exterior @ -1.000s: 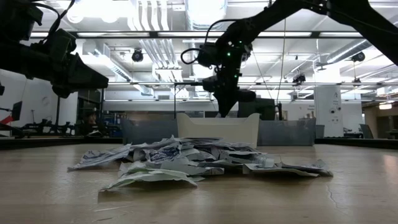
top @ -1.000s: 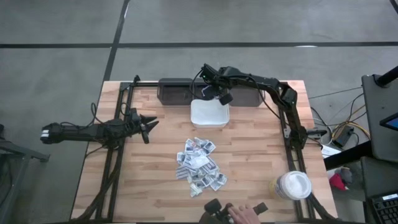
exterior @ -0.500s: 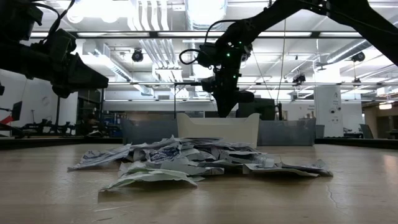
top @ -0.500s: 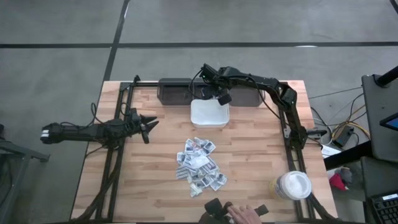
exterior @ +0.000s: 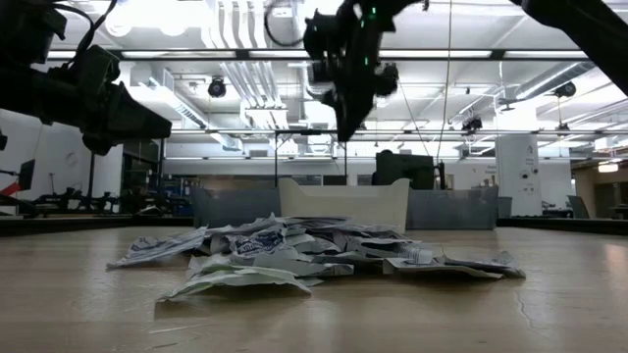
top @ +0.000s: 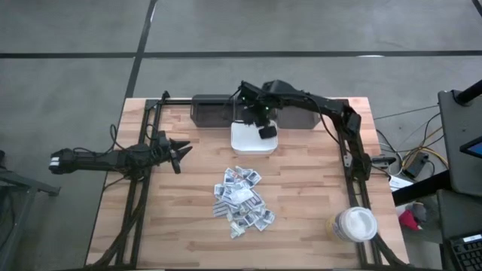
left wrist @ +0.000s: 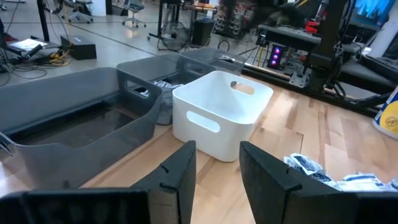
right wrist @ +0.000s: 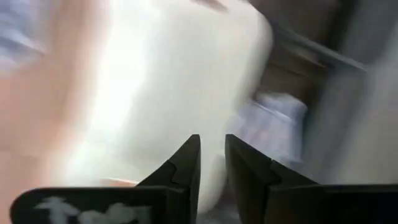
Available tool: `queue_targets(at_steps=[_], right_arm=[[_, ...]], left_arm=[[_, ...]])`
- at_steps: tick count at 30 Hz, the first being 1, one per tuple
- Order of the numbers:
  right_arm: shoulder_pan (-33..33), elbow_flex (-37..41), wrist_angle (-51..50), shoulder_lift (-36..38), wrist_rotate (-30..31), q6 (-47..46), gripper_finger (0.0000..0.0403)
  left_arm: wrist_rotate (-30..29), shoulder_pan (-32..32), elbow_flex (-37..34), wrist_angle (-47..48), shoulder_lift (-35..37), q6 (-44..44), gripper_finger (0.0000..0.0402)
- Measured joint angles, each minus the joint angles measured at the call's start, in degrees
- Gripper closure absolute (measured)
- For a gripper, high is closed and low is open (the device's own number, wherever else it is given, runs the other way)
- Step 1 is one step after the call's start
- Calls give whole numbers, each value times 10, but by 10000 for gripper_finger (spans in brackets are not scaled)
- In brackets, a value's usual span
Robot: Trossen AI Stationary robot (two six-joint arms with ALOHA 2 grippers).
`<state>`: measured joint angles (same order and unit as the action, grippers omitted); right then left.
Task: Pick & Place First Aid Supplies
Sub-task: Put the blue bandage into the middle black bin
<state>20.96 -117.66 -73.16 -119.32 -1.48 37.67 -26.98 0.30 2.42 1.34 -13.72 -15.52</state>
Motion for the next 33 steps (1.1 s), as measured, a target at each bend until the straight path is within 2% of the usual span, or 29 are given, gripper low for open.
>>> queue_targets(at_steps=[5, 7, 9, 19, 24, 28, 33], right_arm=[[-48, -37, -50, 0, -160, -72, 352], [-73, -40, -51, 0, -200, -84, 357], [-101, -40, -51, 0, -215, -94, 361], [-246, 0, -18, 0, -201, -130, 371], [-290, 18, -7, -4, -116, -172, 372], [-304, 44, 11, -4, -77, -248, 371], [-300, 86, 46, -4, -74, -405, 371]], left_arm=[[0, 0, 0, -2, 0, -27, 278], [0, 0, 0, -3, 0, -31, 278], [2, 0, 0, -3, 0, -32, 278], [5, 0, 0, -1, 0, -47, 278], [9, 0, 0, 0, 0, -62, 278], [19, 0, 0, 0, 0, -62, 278], [19, 0, 0, 1, 0, -62, 278]])
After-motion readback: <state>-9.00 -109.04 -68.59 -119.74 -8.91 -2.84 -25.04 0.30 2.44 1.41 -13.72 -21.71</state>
